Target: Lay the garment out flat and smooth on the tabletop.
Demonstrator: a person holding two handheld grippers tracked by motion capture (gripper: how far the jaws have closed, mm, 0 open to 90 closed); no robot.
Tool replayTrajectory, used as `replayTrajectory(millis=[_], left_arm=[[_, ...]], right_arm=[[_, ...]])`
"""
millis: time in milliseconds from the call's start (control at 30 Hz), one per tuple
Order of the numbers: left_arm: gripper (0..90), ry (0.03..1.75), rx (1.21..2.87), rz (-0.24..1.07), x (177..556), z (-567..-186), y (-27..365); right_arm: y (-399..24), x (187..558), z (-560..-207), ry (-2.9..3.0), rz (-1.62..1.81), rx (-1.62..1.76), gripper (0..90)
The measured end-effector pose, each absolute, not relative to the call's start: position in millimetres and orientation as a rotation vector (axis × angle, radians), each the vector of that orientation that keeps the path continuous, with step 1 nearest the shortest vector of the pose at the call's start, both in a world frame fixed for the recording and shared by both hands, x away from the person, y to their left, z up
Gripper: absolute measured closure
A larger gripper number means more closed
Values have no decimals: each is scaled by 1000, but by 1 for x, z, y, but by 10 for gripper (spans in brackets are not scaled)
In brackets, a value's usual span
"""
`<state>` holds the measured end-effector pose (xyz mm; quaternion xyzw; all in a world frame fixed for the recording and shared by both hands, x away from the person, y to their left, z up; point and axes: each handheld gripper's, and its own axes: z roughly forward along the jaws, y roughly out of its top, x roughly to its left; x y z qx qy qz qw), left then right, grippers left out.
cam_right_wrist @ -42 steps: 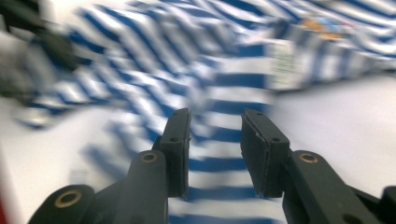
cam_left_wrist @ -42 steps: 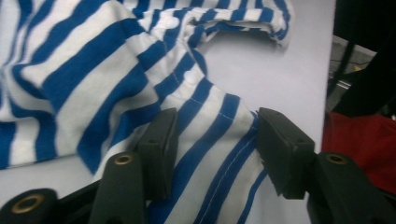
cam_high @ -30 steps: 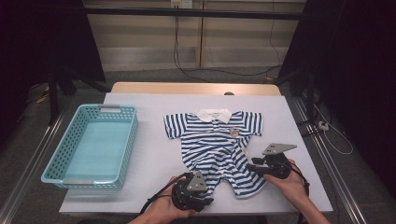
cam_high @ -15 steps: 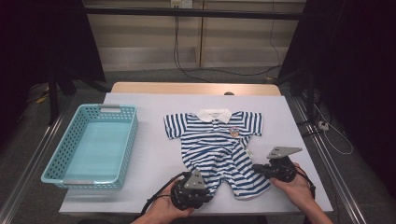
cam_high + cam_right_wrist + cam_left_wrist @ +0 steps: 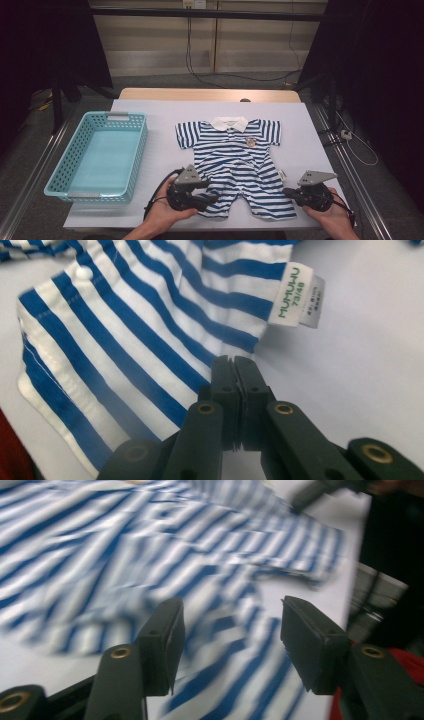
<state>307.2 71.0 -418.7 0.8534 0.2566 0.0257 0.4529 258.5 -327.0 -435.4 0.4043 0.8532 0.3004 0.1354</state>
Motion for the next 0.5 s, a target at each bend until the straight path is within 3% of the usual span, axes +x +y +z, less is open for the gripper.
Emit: replayTrajectory(millis=[133, 200, 367, 500], left_arm=[[545, 769, 2117, 92, 321, -428, 87], [542, 794, 2143, 93, 327, -433, 87], [530, 723, 2211, 93, 323, -440, 71], [527, 683, 2244, 119, 320, -443, 57]], right_arm=[[-328, 258, -436, 2476, 860, 1201, 874], [-328, 260, -435, 2456, 883, 1187, 820], [-331, 269, -428, 2359, 1006, 1194, 699], [-329, 283, -427, 2322, 1058, 1200, 667]])
